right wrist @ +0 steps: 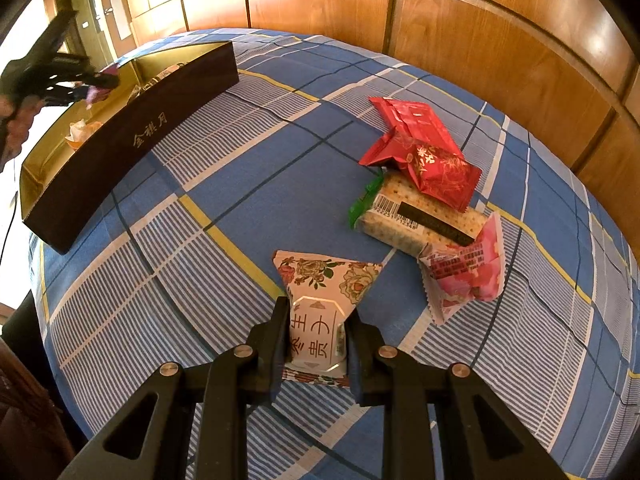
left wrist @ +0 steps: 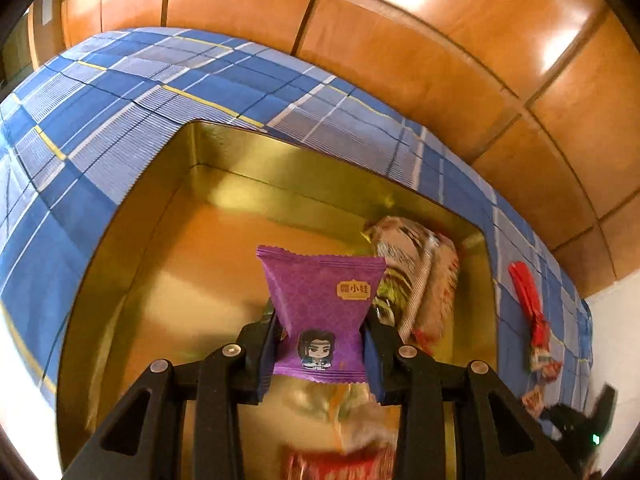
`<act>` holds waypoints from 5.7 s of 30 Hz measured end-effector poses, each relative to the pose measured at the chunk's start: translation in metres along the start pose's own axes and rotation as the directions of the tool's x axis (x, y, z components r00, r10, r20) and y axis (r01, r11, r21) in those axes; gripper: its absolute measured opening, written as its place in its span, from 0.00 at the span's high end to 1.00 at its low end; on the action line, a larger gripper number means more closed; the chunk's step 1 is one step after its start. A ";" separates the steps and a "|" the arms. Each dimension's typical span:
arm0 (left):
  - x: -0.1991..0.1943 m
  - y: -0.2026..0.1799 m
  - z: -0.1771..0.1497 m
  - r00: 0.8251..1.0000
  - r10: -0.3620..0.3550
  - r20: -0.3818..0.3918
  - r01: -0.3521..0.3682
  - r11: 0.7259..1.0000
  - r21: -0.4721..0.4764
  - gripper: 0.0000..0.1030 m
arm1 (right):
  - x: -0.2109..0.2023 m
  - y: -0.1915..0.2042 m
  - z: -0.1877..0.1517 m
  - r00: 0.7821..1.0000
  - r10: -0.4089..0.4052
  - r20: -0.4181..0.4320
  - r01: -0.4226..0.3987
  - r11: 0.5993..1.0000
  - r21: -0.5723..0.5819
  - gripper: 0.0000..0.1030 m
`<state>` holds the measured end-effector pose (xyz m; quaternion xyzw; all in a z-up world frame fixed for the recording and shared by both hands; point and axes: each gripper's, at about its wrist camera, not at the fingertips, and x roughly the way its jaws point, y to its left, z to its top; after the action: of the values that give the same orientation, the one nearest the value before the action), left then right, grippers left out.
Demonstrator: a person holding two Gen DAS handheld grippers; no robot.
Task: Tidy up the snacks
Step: 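Carry the purple packet into the gold tray and open the left tool, then carry the floral pastry into the gold tray and release it with the right tool, then move both tools back toward the cracker box and red packets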
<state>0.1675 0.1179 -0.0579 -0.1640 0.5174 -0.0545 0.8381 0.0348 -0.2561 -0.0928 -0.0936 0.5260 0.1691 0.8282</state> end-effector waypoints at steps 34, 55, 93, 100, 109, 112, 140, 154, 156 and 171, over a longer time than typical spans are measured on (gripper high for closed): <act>-0.049 -0.025 -0.080 0.977 0.166 0.134 -0.180 0.979 0.097 0.51 | -0.003 0.005 -0.002 0.999 -0.035 -0.002 0.035 0.999 -0.006 0.76; -0.064 -0.018 -0.102 0.975 0.161 0.153 -0.178 0.978 0.106 0.50 | -0.003 0.017 -0.004 0.991 -0.133 -0.021 0.133 0.991 0.019 0.76; -0.075 0.021 -0.110 0.962 0.208 0.174 -0.217 0.976 0.031 0.48 | -0.056 0.158 0.087 0.968 0.196 0.155 -0.181 0.978 -0.106 0.77; -0.077 0.025 -0.110 0.960 0.215 0.179 -0.222 0.975 0.022 0.48 | -0.046 0.190 0.103 0.964 0.229 0.134 -0.205 0.963 -0.177 0.77; -0.075 0.032 -0.111 0.959 0.223 0.173 -0.228 0.974 0.010 0.48 | -0.019 0.208 0.113 0.975 0.214 0.067 -0.197 0.960 -0.200 0.76; -0.074 0.032 -0.112 0.960 0.222 0.170 -0.227 0.974 0.013 0.48 | -0.008 0.209 0.110 0.979 0.201 0.039 -0.191 0.963 -0.190 0.76; -0.079 0.024 -0.116 0.959 0.217 0.183 -0.228 0.973 0.038 0.48 | -0.010 0.200 0.101 0.981 0.187 0.060 -0.177 0.974 -0.139 0.80; -0.087 0.010 -0.119 0.953 0.212 0.216 -0.233 0.969 0.081 0.48 | -0.033 0.177 0.097 0.974 0.181 0.135 -0.171 0.982 -0.077 0.80; -0.088 0.007 -0.118 0.952 0.210 0.221 -0.234 0.968 0.088 0.48 | -0.038 0.172 0.097 0.974 0.171 0.147 -0.162 0.984 -0.073 0.80; -0.095 -0.018 -0.120 0.947 0.194 0.255 -0.239 0.958 0.159 0.48 | -0.066 0.107 0.084 0.979 0.048 0.196 -0.052 0.999 0.012 0.80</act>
<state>0.0189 0.1000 -0.0203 -0.0317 0.4212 0.0096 0.9064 0.0387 -0.1413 0.0055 -0.0561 0.4456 0.1937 0.8722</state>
